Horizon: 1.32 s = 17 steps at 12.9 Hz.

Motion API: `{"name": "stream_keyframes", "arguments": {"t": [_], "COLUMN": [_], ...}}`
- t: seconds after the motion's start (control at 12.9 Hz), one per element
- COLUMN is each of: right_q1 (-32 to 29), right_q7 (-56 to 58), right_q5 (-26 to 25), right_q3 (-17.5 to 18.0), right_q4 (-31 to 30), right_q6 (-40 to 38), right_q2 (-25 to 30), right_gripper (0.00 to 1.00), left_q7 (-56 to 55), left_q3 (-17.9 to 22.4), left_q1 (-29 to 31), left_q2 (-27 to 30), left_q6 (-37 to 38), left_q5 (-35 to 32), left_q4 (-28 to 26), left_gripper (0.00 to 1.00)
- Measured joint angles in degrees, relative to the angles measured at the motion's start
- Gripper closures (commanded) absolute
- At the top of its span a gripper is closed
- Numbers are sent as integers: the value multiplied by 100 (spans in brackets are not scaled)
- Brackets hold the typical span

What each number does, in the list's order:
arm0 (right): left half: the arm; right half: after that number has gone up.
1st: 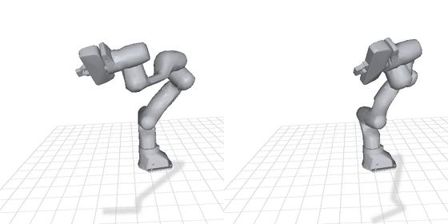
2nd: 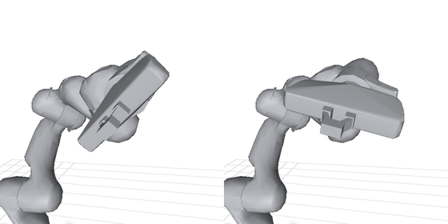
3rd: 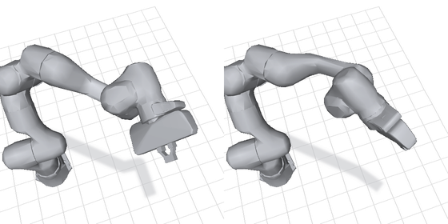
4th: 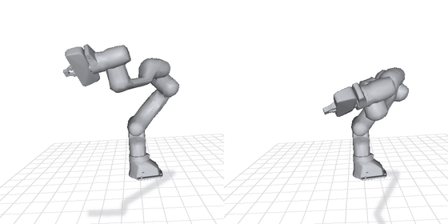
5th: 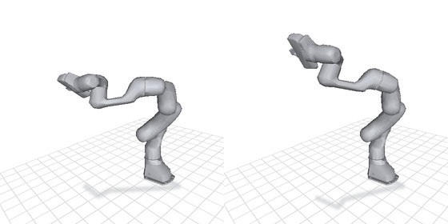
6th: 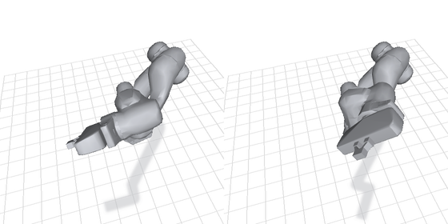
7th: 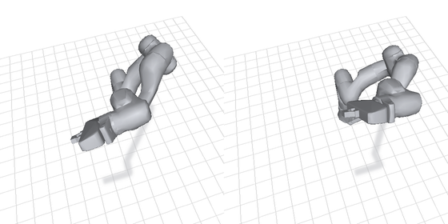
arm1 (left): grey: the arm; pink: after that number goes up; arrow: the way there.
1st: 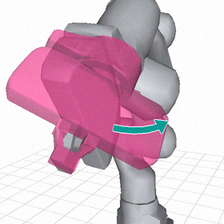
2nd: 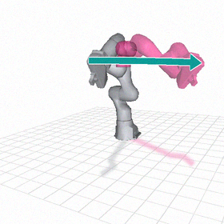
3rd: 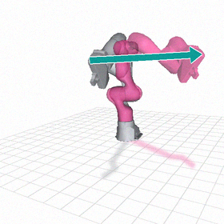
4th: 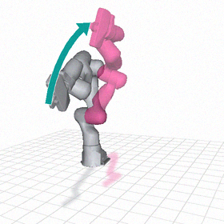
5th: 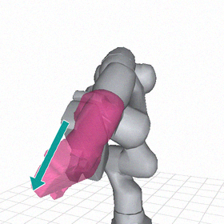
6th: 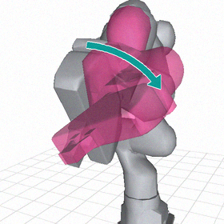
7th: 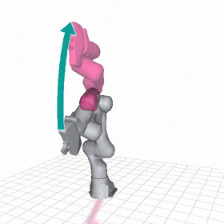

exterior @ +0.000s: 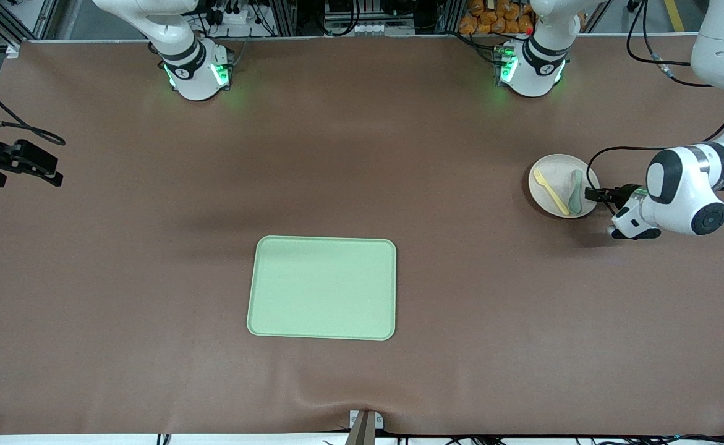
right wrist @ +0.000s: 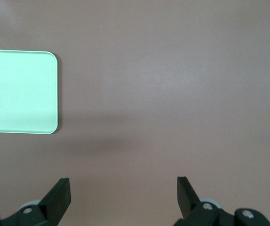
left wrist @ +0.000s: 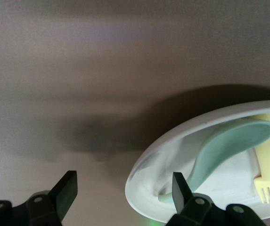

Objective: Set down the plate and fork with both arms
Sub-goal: 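Close the left gripper on the plate rim, then carry the plate with the left gripper over the green tray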

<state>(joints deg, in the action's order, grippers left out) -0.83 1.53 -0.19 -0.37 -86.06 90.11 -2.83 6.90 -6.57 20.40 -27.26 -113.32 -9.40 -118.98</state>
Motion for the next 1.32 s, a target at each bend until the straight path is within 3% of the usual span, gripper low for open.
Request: {"name": "stream_keyframes", "arguments": {"t": [0.47, 0.62, 0.7, 0.93, 1.01, 1.32], "right_q1": [0, 0, 0, 0, 0, 0], "right_q7": [0, 0, 0, 0, 0, 0], "right_q5": [0, 0, 0, 0, 0, 0], "right_q3": [0, 0, 0, 0, 0, 0], "right_q4": [0, 0, 0, 0, 0, 0], "right_q6": [-1, -3, -3, -7, -8, -9], "right_q2": [-1, -2, -2, -2, -3, -4], "right_gripper": [0, 0, 0, 0, 0, 0], "left_q7": [5, 6, 6, 6, 7, 150], "left_q3": [-3, -3, -3, -4, -9, -60], "left_q1": [0, 0, 0, 0, 0, -14], "left_q2": [-30, -50, -64, -85, -88, -60], "left_q6": [-43, -60, -68, -97, -107, -72], "left_q5": [0, 0, 0, 0, 0, -7], "left_q4": [0, 0, 0, 14, 18, 52], "left_gripper": [32, 41, 51, 95, 100, 100]}}
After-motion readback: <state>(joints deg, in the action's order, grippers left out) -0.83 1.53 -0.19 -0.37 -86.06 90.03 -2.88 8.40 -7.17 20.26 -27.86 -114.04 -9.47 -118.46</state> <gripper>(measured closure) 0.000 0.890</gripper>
